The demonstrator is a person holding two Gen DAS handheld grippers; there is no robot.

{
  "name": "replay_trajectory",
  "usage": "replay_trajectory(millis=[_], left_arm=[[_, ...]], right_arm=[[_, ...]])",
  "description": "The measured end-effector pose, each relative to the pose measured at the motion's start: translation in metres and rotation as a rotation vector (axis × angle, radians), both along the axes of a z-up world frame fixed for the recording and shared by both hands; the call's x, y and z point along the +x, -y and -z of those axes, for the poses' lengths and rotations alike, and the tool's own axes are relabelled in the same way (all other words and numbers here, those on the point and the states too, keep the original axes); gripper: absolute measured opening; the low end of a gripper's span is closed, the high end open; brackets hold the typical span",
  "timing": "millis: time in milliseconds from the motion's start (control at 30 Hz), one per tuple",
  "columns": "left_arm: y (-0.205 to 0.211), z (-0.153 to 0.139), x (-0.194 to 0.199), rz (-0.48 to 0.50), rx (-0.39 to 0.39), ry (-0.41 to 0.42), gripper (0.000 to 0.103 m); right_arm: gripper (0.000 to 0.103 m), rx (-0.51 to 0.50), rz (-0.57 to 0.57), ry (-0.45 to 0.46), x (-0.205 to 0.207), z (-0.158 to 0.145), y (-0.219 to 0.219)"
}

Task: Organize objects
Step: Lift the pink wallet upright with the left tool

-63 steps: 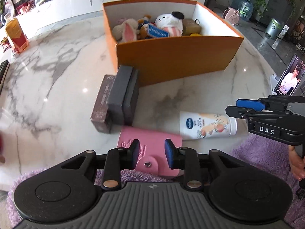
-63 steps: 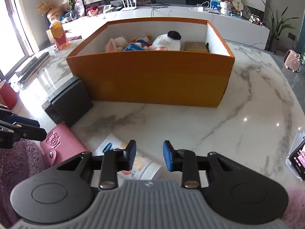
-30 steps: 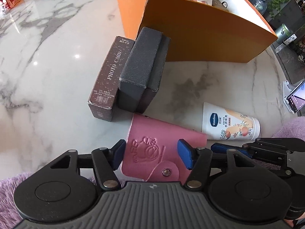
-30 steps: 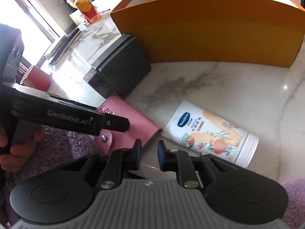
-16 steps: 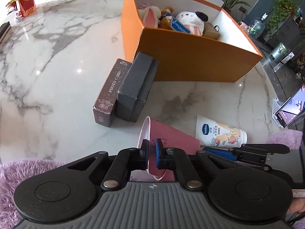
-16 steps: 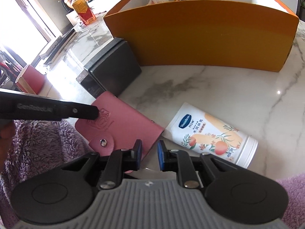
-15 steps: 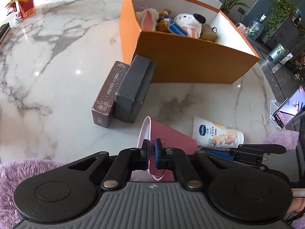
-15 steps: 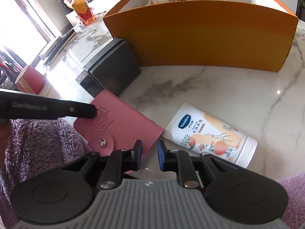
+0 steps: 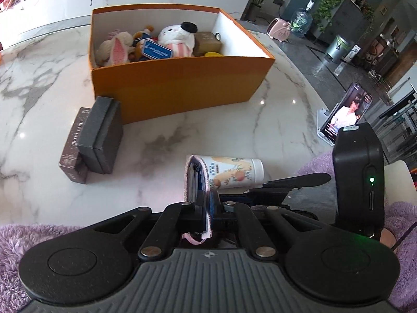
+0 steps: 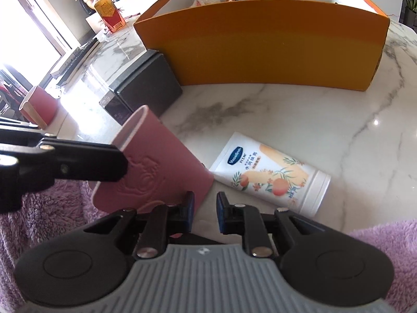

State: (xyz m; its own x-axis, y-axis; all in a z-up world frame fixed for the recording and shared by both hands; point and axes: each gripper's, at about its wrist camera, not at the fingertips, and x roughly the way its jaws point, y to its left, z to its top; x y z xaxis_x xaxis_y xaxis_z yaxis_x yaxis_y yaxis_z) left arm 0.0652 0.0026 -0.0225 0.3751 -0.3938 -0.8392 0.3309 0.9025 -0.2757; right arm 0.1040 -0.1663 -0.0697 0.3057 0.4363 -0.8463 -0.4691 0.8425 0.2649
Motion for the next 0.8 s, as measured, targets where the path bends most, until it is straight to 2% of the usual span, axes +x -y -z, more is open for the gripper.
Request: replay_trajectory(millis=[333,367,433,500,600,800], left_arm=[[0.025,0.0,-0.009,0.076,0.016,0.009,0.008],[0.026,0.0,-0.009,0.08,0.023,0.016,0.011],[0.027,-0.002,-0.011,0.085,0.024,0.033,0.027],[0.028,-0.003,-0.014,0.086,0.029,0.071,0.037],[0.028,-0.003,-0.017,0.083,0.051,0.105,0.038],[0.022,-0.003,-0.014,0.077,0.018,0.099,0.038]], right_arm=[[0.024,0.03,0.012,-0.026,-0.009,-0.001,0.022],[0.024,0.035,0.015,-0.026,-0.008,-0.002,0.022],[0.024,0.041,0.016,-0.021,-0.008,-0.002,0.023],[0.024,0.044,0.013,-0.017,-0.007,-0.003,0.022],[0.024,0.044,0.009,-0.014,-0.007,-0.002,0.02],[0.024,0.041,0.007,-0.019,-0.007,0.002,0.018]])
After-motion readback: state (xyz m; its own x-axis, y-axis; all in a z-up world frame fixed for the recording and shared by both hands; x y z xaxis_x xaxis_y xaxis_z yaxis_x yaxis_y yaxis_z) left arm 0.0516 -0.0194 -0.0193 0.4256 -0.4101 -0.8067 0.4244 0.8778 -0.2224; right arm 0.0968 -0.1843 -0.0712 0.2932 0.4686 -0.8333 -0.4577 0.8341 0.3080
